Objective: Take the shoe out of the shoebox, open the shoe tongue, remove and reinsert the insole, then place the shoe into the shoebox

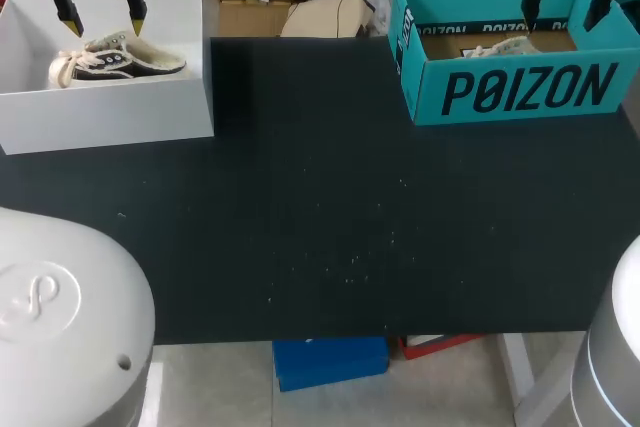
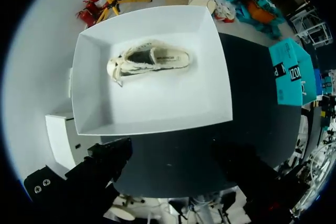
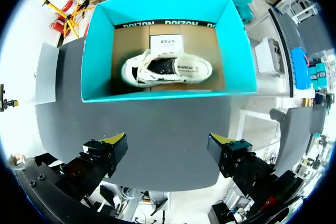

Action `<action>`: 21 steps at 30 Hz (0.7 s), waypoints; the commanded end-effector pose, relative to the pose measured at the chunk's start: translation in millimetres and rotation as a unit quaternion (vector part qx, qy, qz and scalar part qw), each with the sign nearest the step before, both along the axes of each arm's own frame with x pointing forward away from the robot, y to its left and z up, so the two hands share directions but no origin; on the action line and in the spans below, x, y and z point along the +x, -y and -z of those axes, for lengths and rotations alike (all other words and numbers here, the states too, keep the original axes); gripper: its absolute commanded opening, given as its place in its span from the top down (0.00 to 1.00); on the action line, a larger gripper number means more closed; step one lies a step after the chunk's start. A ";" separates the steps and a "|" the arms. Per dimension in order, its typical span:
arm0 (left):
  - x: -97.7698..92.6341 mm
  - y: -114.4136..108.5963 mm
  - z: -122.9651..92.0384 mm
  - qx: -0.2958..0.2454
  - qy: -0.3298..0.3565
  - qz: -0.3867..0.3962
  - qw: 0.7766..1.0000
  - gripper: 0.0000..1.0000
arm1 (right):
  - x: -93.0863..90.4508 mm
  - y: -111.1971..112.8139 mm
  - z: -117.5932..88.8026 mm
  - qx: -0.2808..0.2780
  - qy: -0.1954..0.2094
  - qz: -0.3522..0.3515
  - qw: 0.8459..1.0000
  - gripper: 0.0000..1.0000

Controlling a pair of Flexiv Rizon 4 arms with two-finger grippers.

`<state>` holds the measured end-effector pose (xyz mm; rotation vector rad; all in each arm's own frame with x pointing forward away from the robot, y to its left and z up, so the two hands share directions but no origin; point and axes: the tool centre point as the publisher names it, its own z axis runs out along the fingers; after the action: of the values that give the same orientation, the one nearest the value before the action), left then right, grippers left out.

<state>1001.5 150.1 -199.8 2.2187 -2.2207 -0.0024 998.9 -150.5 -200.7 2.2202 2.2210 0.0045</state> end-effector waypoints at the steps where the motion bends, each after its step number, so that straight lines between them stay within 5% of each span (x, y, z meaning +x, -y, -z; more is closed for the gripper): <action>1: -0.9 0.7 -1.5 0.002 0.014 0.051 0.999 0.00 | 0.0 0.0 0.0 0.000 0.000 0.000 1.000 0.00; 7: -4.3 1.6 -9.2 0.041 0.115 0.341 0.932 0.00 | 0.0 0.0 0.0 0.000 0.000 0.000 1.000 0.00; 21: -4.3 1.6 -9.2 0.041 0.115 0.341 0.932 0.00 | 0.0 0.0 0.0 0.000 0.000 0.000 1.000 0.00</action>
<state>1005.6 146.5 -189.3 1.5237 -2.9379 0.0928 998.4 -150.7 -201.0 2.2196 2.2210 0.0062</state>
